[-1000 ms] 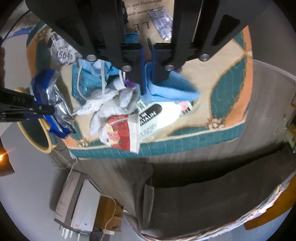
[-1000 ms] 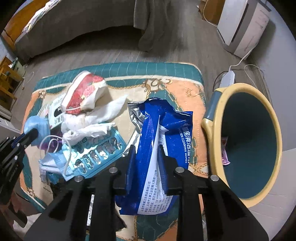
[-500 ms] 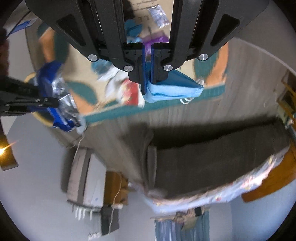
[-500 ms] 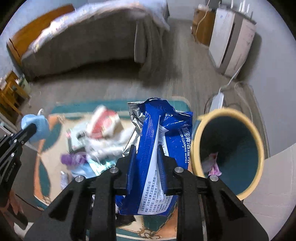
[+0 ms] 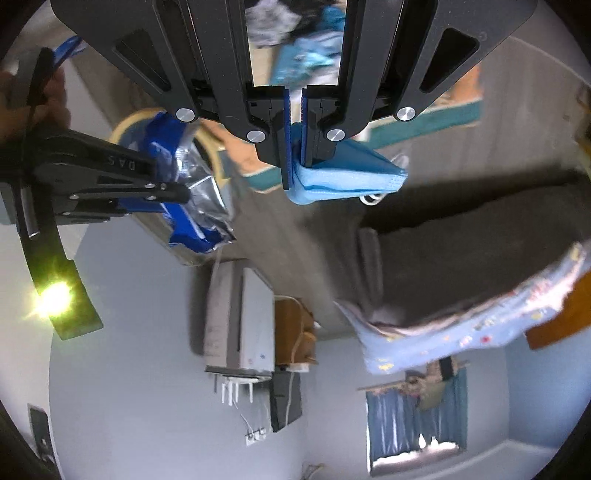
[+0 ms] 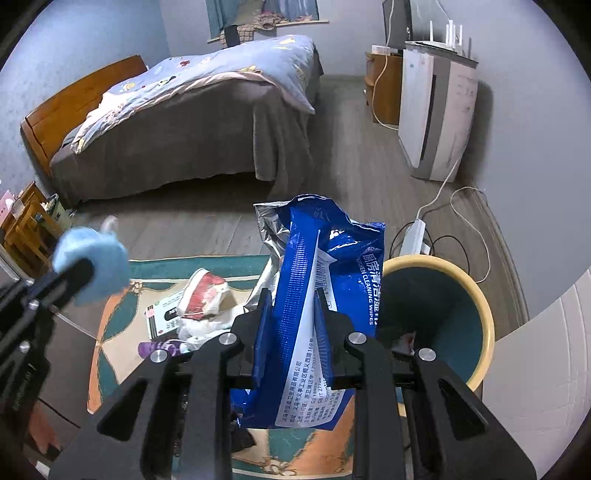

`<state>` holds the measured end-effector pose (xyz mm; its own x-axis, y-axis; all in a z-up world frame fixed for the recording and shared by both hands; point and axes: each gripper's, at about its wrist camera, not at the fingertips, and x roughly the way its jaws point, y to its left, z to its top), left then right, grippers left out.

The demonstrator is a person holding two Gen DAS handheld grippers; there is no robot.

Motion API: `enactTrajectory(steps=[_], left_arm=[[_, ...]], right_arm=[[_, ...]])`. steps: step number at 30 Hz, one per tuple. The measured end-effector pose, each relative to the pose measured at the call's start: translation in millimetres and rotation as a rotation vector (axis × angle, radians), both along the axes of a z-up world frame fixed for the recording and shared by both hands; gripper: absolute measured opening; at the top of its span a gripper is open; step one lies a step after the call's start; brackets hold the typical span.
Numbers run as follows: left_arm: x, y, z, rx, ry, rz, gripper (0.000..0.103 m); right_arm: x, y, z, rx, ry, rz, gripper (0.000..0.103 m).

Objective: Collect trash
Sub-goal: 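Carry the wipes pack into the bin and open the right tool while the left tool holds the mask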

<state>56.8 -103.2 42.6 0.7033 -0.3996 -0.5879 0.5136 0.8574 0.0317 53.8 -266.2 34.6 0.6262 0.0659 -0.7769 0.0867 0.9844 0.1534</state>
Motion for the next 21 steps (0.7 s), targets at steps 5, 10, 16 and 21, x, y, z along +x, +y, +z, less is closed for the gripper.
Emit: enactTrajectory(steps=[5, 10, 16, 21], left_arm=[[0, -30, 0, -0.021, -0.016, -0.056, 0.004], [5, -51, -7, -0.037, -0.011, -0.086, 0.004], [12, -75, -21, -0.023, 0.013, -0.117, 0.004], [17, -101, -39, -0.004, 0.050, -0.154, 0.004]], right_arm=[[0, -31, -4, 0.003, 0.003, -0.020, 0.022], [-1, -53, -8, 0.008, -0.005, -0.036, 0.022], [0, -80, -19, -0.017, 0.006, -0.063, 0.022], [1, -107, -33, -0.017, 0.040, -0.106, 0.022]])
